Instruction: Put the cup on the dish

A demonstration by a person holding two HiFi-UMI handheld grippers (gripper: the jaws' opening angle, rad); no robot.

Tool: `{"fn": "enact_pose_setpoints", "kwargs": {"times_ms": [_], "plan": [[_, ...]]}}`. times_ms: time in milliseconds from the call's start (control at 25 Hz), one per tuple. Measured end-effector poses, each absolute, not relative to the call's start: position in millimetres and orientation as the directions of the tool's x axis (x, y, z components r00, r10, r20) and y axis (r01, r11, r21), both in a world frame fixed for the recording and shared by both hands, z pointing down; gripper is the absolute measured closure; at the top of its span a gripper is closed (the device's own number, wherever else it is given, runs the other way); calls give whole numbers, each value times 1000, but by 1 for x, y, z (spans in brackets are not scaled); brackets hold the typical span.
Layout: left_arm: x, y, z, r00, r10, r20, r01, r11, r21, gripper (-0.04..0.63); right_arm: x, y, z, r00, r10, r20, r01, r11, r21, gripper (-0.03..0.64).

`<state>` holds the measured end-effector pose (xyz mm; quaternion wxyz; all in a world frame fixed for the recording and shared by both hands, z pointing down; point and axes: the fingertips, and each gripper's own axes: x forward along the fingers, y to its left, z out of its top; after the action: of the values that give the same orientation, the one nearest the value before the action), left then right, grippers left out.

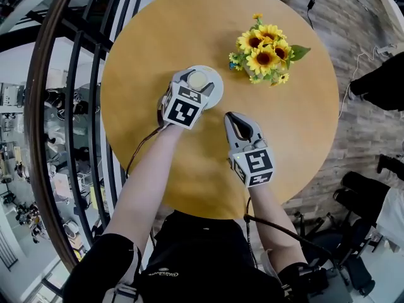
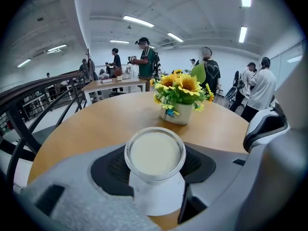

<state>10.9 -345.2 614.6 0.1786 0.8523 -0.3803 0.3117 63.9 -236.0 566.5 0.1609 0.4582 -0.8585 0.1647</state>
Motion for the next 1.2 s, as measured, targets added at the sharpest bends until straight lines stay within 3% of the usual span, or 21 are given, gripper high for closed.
{"fn": "enact_pose_setpoints", "kwargs": {"times_ms": [1200], "plan": [[14, -342, 640, 496, -538, 681, -763, -644, 47, 333, 72, -228, 582, -523, -724, 450, -844, 514, -153, 604]]}}
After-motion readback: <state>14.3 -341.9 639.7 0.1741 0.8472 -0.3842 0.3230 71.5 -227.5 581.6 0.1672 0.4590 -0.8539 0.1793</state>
